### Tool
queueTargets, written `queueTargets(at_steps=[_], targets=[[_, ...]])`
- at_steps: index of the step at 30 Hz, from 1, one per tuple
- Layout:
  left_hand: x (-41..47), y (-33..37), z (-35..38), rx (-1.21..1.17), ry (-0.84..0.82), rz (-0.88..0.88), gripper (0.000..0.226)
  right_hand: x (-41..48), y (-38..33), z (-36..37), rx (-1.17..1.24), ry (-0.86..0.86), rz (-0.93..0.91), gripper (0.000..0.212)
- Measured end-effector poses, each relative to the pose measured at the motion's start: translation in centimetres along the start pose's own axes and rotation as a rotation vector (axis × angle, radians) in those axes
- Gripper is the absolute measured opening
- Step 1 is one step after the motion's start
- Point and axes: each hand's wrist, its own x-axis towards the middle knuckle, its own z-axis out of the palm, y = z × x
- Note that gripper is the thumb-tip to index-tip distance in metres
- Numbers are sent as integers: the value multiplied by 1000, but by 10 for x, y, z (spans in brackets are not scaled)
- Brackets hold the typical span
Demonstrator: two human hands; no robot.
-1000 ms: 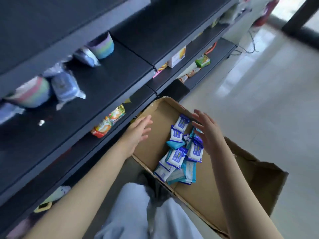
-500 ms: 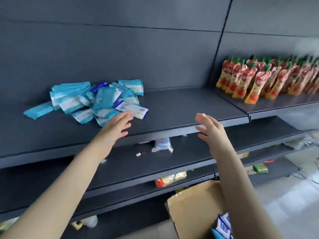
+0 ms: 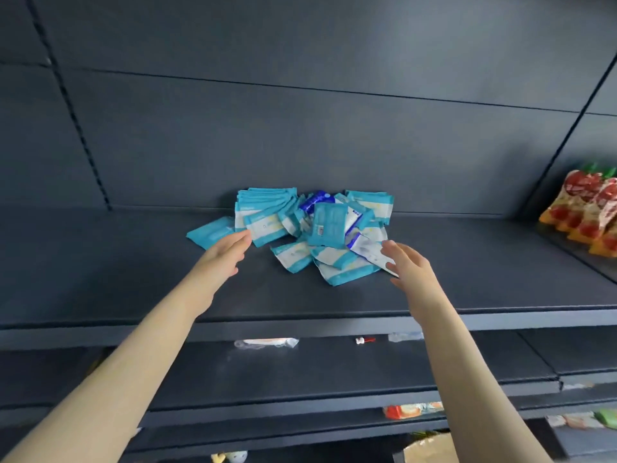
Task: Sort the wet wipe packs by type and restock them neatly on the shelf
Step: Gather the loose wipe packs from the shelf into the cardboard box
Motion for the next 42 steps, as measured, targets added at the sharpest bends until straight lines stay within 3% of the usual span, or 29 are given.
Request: queueTargets(at_steps=[3, 8, 14, 17, 22, 27, 32, 36, 39, 42], targets=[[30, -4, -4, 34, 29, 41, 41, 30, -7, 20, -40, -22, 12, 32], [96, -4, -2, 121, 96, 105, 38, 92, -16, 49, -162, -112, -73, 37], [170, -7, 1, 597, 85, 316, 65, 162, -10, 70, -704, -38, -280, 75], [183, -8, 2, 854, 139, 319, 72, 181, -16, 76, -822, -34, -377, 73], [184, -2, 3, 1092, 184, 320, 72, 209, -28, 82, -927, -183, -475, 70], [185, 10, 0, 1195, 127, 369, 59, 220, -37, 75, -847, -241, -527, 71], [188, 19, -3, 1333, 37, 425, 55, 226, -49, 74, -877, -315, -388, 54], [195, 22, -6, 1490, -43, 409, 86, 224, -46, 80, -829, -336, -295, 42], [203, 17, -9, 1430, -107, 336, 103, 221, -47, 83, -776, -336, -283, 37], [205, 12, -13, 1228, -54, 333, 91, 216, -46, 85, -641, -277, -262, 44]])
